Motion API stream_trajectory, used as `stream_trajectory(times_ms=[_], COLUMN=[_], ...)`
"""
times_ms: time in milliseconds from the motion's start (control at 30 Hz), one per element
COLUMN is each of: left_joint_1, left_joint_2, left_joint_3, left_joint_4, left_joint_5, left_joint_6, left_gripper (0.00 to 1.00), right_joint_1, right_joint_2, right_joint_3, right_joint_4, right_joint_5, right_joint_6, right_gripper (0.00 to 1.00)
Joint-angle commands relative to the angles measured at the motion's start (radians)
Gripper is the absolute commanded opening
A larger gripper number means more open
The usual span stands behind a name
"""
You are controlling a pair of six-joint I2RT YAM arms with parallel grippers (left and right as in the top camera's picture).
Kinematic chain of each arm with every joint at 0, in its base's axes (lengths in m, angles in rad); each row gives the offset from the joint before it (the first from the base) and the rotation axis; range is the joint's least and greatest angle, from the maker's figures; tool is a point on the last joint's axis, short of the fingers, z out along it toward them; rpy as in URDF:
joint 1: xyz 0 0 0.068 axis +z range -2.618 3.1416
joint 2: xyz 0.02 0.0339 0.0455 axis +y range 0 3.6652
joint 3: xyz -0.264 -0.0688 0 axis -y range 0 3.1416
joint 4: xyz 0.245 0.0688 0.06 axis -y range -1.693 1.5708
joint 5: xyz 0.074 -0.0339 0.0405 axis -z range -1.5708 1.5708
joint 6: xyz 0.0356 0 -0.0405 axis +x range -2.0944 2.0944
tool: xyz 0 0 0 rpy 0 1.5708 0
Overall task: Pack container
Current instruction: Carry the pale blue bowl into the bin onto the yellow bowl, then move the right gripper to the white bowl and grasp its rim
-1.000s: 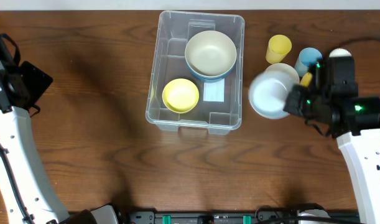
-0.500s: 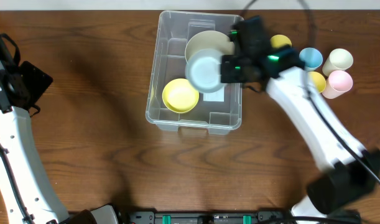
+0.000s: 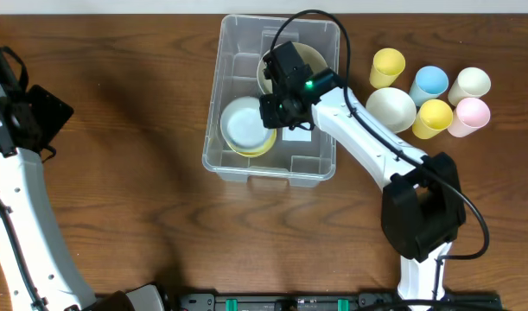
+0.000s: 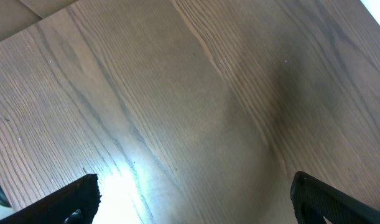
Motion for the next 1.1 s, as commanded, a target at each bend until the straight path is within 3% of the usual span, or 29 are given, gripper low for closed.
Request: stream_trajectory(times_ms=[0,333,567,867,1067], left_joint_1=[0.005,0.005,0.005,0.005,0.005], left_joint_2=[0.001,0.001,0.001,0.001,0.001], left_joint_3=[0.014,0.014,0.014,0.014,0.014], left_joint_4=[-0.003,-0.003,-0.003,-0.003,-0.003], left_joint_5=[-0.012,-0.012,-0.012,-0.012,-0.012], left_joint_6=[0.013,0.013,0.013,0.013,0.013], left_gripper=[0.98,0.98,0.98,0.98,0.98], right_joint_1=[-0.005,-0.125,-0.293,-0.348,-0.367], right_joint_2=[-0.018,-0.224,-0.29,-0.216,-0.158], right_joint_3=[0.067,0.219,0.213,0.027,-0.094], right_joint_4=[-0.024,-0.298,-0.464,-0.383,-0.239], right_joint_5=[-0.005,0.137,0.232,0.378,0.387], right_joint_6=[-0.029,-0.035,-0.013,-0.006,0.007], right_gripper=[0.45,0.64,0.66,0.68,0.71])
